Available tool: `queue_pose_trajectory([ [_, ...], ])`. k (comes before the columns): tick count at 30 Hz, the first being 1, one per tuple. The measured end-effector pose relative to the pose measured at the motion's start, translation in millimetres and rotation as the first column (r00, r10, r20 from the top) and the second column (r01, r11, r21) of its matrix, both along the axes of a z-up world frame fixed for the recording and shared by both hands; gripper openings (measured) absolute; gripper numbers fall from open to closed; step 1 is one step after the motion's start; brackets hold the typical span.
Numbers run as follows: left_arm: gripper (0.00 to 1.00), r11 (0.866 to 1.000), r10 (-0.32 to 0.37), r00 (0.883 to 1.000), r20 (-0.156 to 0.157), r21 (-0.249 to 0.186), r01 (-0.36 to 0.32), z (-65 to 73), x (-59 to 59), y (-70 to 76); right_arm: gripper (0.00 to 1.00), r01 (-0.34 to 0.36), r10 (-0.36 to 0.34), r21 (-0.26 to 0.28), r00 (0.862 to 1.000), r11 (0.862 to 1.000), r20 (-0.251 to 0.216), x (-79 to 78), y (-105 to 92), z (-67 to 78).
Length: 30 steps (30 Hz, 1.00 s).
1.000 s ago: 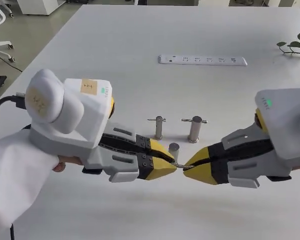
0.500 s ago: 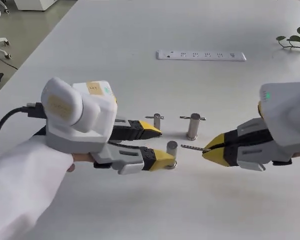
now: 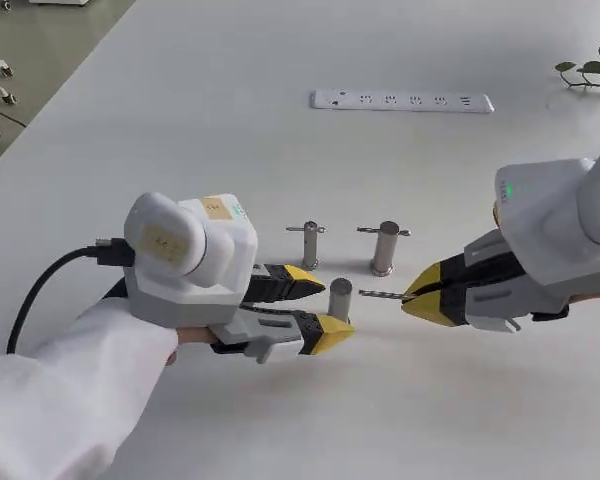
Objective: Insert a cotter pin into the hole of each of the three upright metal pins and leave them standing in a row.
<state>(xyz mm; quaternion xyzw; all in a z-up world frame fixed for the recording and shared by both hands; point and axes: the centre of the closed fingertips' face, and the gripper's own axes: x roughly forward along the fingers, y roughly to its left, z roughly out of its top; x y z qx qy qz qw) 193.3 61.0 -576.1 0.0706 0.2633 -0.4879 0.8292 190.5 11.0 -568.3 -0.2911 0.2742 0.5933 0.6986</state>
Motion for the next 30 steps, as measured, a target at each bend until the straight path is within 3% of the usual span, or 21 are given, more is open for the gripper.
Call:
queue_pose_trajectory([
  [8,0.26,1.000,0.005,1.000,-0.005,0.003,-0.005,-6.7,4.5,-1.7,0.00,-0.036,0.036,-0.005,0.999,0.999,-0.004,3.7,3.6,-0.1],
  [13,0.17,1.000,-0.004,1.000,-0.012,0.023,0.004,-11.5,4.4,-2.2,0.00,-0.057,0.057,-0.009,0.998,0.998,0.001,5.5,5.2,0.9],
  [20,0.12,1.000,0.004,1.000,-0.010,0.017,-0.003,-10.8,6.3,-2.0,0.00,-0.091,0.091,-0.022,0.996,0.996,0.001,4.6,6.0,1.5],
  [30,0.12,1.000,-0.014,1.000,-0.004,0.021,0.014,-11.1,5.3,-2.7,0.00,-0.145,0.146,-0.029,0.989,0.989,0.035,5.6,16.3,3.6],
])
